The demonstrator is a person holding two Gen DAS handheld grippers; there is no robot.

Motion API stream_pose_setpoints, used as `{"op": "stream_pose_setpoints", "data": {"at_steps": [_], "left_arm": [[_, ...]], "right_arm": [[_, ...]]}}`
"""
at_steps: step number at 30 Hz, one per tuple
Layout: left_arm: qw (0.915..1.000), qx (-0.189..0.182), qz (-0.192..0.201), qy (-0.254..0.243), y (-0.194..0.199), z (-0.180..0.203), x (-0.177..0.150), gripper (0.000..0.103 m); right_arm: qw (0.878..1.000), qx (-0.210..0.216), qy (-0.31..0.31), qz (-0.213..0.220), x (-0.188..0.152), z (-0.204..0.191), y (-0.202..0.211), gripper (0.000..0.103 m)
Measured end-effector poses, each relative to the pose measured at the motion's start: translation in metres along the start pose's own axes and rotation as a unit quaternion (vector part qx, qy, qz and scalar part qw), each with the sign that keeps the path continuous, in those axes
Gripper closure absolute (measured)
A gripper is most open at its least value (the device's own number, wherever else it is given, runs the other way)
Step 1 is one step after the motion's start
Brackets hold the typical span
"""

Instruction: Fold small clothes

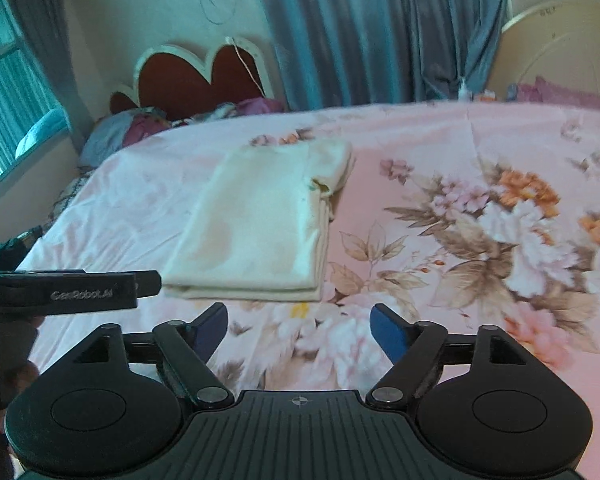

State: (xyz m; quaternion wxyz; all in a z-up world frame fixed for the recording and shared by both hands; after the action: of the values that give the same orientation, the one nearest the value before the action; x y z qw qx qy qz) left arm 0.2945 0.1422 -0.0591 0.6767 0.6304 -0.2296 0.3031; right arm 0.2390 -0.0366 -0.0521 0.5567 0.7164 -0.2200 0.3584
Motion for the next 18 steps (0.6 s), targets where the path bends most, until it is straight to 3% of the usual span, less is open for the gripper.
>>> {"op": "stream_pose_setpoints", "data": {"at_steps": [6, 12, 18], "left_arm": [[0.9997, -0.013, 0.019, 0.005, 0.076, 0.0, -0.018, 0.002], [0.9984, -0.021, 0.036, 0.039, 0.131, -0.011, -0.034, 0.001], [0.9973, -0.009, 0.059, 0.043, 0.165, -0.017, -0.045, 0.001]], "right_arm": [[0.997, -0.049, 0.03, 0.047, -0.005, -0.019, 0.077, 0.001], [0.994, -0.054, 0.037, 0.086, -0.009, -0.034, 0.134, 0.0], [0.992, -0.046, 0.043, 0.111, -0.016, -0.042, 0.163, 0.0]]}}
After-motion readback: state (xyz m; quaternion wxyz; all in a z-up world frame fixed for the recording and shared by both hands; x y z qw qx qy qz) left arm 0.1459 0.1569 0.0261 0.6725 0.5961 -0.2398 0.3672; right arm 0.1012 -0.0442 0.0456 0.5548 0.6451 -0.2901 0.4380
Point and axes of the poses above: each gripper's, at about its wrist camera, not at the fingertips, and y roughly against the way its jaws point, z to its right, x to its top, the point moved 3 cm from there along -y, roughly the way its jaws point, and after that the axes turned 13 degrees about y, right-handed, at the moved point
